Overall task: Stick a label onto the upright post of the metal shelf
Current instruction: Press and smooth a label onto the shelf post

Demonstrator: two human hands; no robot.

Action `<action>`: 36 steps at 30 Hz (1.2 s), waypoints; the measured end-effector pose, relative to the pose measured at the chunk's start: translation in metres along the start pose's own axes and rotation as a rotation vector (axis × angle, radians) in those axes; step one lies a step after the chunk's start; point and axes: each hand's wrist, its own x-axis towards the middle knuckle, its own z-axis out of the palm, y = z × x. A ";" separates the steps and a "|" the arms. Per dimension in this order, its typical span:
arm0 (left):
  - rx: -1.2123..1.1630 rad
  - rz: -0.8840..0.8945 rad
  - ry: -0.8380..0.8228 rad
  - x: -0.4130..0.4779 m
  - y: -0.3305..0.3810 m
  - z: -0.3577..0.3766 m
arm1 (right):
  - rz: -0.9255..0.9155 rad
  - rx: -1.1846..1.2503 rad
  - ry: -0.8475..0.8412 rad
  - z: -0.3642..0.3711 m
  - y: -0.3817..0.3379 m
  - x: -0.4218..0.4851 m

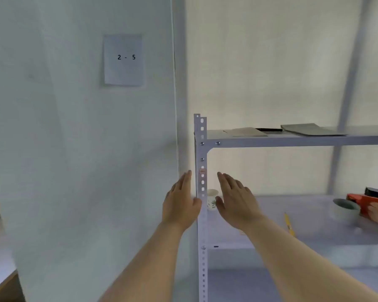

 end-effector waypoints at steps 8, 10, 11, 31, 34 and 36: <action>-0.471 -0.104 -0.090 0.048 -0.031 0.026 | 0.235 0.537 -0.045 0.039 -0.008 0.048; -0.585 -0.117 -0.086 0.058 -0.031 0.031 | 0.251 0.682 0.032 0.044 -0.013 0.056; -0.634 -0.129 -0.083 0.063 -0.030 0.033 | 0.260 0.756 0.071 0.045 -0.015 0.060; -1.009 -0.326 0.036 0.087 -0.014 0.053 | 0.325 1.645 -0.189 0.057 0.011 0.099; -0.966 -0.329 0.011 0.088 -0.013 0.052 | 0.337 1.678 -0.220 0.060 0.012 0.102; -0.935 -0.331 -0.020 0.089 -0.013 0.051 | 0.347 1.702 -0.242 0.060 0.012 0.104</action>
